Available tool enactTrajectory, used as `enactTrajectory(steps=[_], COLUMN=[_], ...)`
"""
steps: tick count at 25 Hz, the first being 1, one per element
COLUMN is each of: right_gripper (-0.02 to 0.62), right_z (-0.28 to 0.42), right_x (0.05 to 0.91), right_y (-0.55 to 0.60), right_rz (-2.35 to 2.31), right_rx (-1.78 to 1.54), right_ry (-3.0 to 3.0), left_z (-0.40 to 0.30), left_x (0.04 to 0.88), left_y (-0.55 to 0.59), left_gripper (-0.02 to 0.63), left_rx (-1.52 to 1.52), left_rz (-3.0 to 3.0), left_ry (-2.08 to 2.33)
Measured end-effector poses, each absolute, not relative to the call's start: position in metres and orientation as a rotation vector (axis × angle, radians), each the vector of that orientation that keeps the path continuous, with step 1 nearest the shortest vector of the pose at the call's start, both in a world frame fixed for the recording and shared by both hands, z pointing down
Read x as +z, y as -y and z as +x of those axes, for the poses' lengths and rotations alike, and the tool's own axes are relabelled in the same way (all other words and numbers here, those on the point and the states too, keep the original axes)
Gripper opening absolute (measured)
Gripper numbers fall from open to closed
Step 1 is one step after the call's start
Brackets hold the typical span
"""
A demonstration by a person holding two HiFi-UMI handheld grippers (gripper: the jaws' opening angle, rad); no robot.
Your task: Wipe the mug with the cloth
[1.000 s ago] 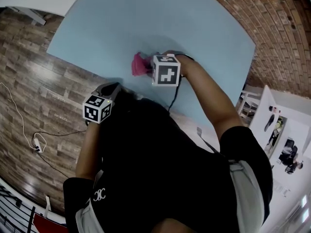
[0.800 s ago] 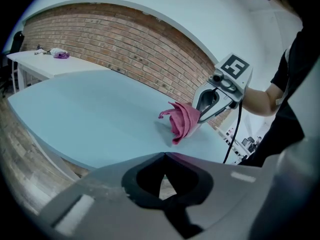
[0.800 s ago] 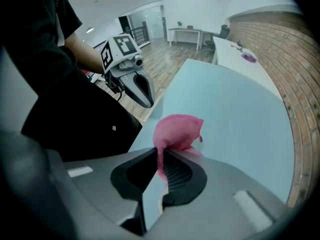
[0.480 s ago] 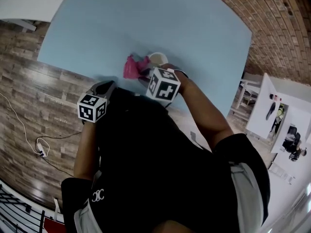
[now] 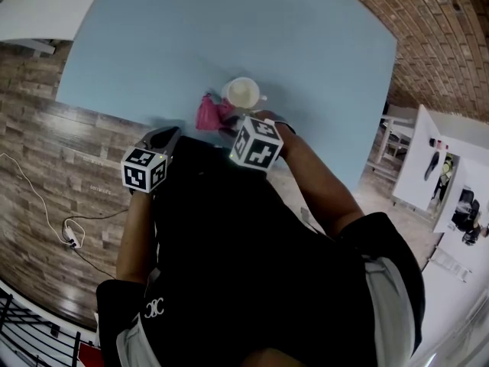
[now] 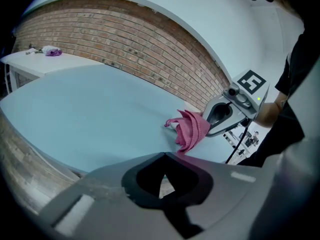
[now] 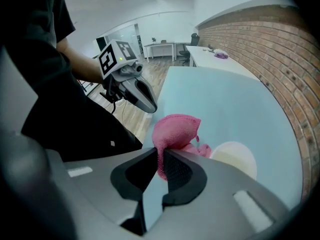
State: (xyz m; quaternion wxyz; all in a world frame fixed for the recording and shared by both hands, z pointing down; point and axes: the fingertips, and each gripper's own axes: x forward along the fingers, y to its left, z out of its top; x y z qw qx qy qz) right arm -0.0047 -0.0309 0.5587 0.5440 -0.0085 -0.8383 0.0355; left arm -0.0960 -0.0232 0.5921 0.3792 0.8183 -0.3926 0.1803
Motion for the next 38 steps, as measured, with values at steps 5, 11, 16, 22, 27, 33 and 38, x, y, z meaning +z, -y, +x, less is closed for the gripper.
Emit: enactTrajectory(steps=[5, 11, 16, 22, 27, 33, 38], right_gripper=[0.037, 0.037, 0.037, 0.037, 0.037, 0.037, 0.037], right_z=[0.012, 0.035, 0.051, 0.075, 0.098, 0.119, 0.121], right_x=[0.568, 0.577, 0.580, 0.588, 0.589, 0.583, 0.563], right_y=[0.029, 0.037, 0.042, 0.058, 0.072, 0.085, 0.088], right_rz=[0.023, 0.105, 0.210, 0.372, 0.488, 0.591, 0.607], right_rx=[0.099, 0.172, 0.416, 0.608, 0.673, 0.720, 0.780], right_ry=[1.979, 1.983, 2.007, 1.999, 1.981, 1.990, 2.047], left_z=[-0.090, -0.081, -0.074, -0.072, -0.066, -0.059, -0.054], left_x=[0.594, 0.594, 0.594, 0.593, 0.594, 0.593, 0.593], left_y=[0.022, 0.025, 0.026, 0.029, 0.031, 0.030, 0.030], left_gripper=[0.005, 0.005, 0.005, 0.005, 0.005, 0.005, 0.005], left_rx=[0.486, 0.518, 0.540, 0.561, 0.581, 0.587, 0.593], left_rz=[2.096, 2.109, 2.116, 2.117, 2.125, 2.134, 2.133], left_ry=[0.980, 0.959, 0.942, 0.935, 0.918, 0.908, 0.903])
